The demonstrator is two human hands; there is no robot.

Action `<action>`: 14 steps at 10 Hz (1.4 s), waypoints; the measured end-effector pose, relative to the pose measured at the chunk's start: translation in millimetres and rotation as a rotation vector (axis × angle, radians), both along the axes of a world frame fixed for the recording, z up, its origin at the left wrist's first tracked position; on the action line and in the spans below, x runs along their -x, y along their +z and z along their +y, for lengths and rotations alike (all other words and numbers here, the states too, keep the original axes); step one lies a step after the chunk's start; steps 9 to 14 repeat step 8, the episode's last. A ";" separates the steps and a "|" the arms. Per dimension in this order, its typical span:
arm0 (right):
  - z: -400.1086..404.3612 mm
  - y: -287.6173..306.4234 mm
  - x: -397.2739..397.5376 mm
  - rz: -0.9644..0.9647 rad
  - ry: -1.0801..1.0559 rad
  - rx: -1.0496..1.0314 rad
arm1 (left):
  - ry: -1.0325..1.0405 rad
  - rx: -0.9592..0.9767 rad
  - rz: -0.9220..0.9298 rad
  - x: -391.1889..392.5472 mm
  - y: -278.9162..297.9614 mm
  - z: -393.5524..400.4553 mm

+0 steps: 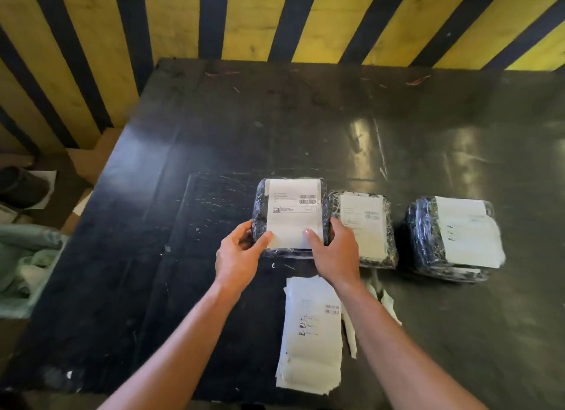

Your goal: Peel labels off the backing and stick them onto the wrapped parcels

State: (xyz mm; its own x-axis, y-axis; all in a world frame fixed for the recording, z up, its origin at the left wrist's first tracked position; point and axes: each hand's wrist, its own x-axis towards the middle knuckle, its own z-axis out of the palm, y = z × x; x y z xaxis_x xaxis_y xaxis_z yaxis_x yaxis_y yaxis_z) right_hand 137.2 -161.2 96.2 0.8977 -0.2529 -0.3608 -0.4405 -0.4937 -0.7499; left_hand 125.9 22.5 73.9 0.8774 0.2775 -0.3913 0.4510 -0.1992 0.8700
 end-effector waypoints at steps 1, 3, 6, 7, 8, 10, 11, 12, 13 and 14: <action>-37.2 10.2 2.2 -0.038 -0.069 -0.003 | -0.073 -0.014 0.012 -10.2 12.7 -38.3; -103.1 12.7 0.8 0.030 -0.197 -0.018 | -0.196 -0.035 0.054 -24.7 12.1 -108.8; -141.6 -7.8 3.9 0.119 -0.117 -0.017 | -0.303 -0.119 0.097 -21.3 -8.6 -144.5; -152.6 -8.9 14.2 0.097 -0.068 -0.025 | -0.348 -0.135 0.088 -19.2 -8.8 -127.6; -171.9 -12.4 37.1 0.048 -0.012 0.037 | -0.352 -0.216 0.104 -10.4 -7.1 -90.7; -171.9 -12.4 37.1 0.048 -0.012 0.037 | -0.352 -0.216 0.104 -10.4 -7.1 -90.7; -171.9 -12.4 37.1 0.048 -0.012 0.037 | -0.352 -0.216 0.104 -10.4 -7.1 -90.7; -171.9 -12.4 37.1 0.048 -0.012 0.037 | -0.352 -0.216 0.104 -10.4 -7.1 -90.7; -171.9 -12.4 37.1 0.048 -0.012 0.037 | -0.352 -0.216 0.104 -10.4 -7.1 -90.7; -171.9 -12.4 37.1 0.048 -0.012 0.037 | -0.352 -0.216 0.104 -10.4 -7.1 -90.7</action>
